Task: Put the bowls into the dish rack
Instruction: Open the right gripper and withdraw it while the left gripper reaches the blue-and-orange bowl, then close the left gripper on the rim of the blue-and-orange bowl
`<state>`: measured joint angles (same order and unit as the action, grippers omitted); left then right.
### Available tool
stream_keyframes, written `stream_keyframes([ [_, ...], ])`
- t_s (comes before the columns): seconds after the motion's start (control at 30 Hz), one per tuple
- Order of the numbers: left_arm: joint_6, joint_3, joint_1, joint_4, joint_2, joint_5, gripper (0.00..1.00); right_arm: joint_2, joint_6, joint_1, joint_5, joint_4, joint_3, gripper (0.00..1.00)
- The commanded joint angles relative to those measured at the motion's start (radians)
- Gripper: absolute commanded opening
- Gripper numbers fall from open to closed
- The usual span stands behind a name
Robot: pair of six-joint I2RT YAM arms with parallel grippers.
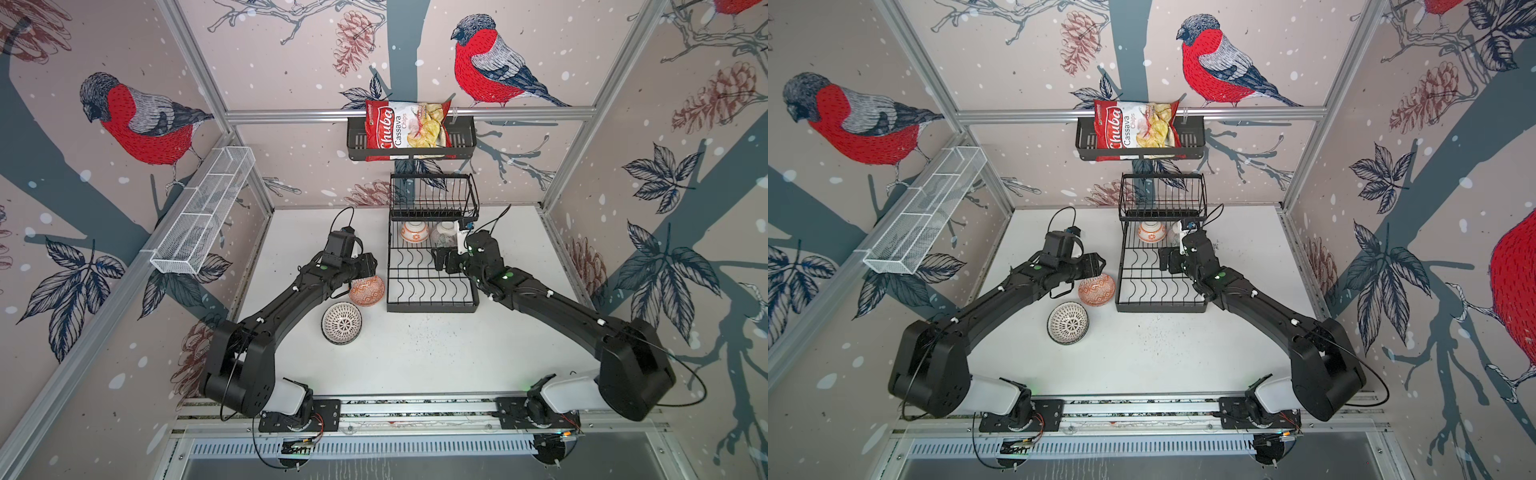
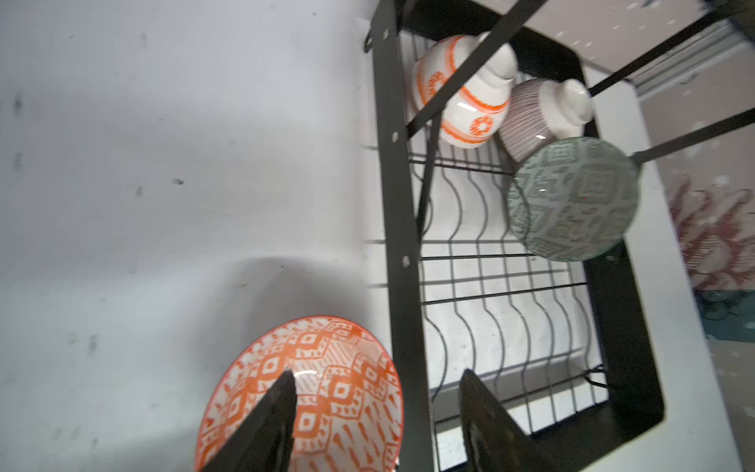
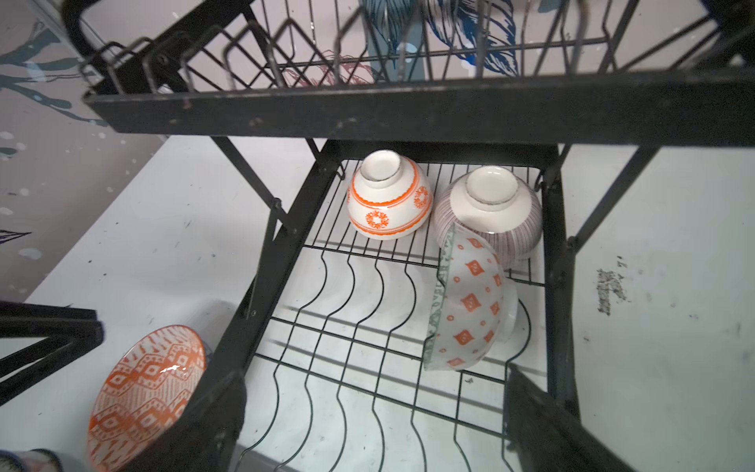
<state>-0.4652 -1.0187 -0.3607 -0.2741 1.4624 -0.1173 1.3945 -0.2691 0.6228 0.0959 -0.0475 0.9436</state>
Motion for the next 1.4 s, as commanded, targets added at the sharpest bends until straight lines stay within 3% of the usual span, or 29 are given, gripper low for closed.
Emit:
stream_keyframes([
  [0.0,0.002,-0.038,0.003,-0.126,0.034,0.120,0.62,-0.018,0.025,0.008,-0.039,-0.052,-0.016,0.97],
  [0.27,0.029,-0.074,0.004,-0.205,0.083,0.146,0.57,-0.021,0.026,0.013,-0.046,-0.064,-0.033,0.98],
  [0.5,0.057,-0.122,0.005,-0.323,0.117,0.232,0.57,-0.018,0.030,0.017,-0.050,-0.079,-0.047,0.98],
  [0.7,0.085,-0.136,0.005,-0.327,0.158,0.228,0.56,-0.021,0.031,0.020,-0.058,-0.095,-0.060,0.98],
  [0.9,0.088,-0.159,0.009,-0.353,0.214,0.295,0.54,-0.029,0.039,0.020,-0.058,-0.101,-0.067,0.98],
  [1.37,0.129,-0.175,0.014,-0.316,0.328,0.246,0.46,-0.030,0.038,0.022,-0.062,-0.107,-0.067,0.98],
])
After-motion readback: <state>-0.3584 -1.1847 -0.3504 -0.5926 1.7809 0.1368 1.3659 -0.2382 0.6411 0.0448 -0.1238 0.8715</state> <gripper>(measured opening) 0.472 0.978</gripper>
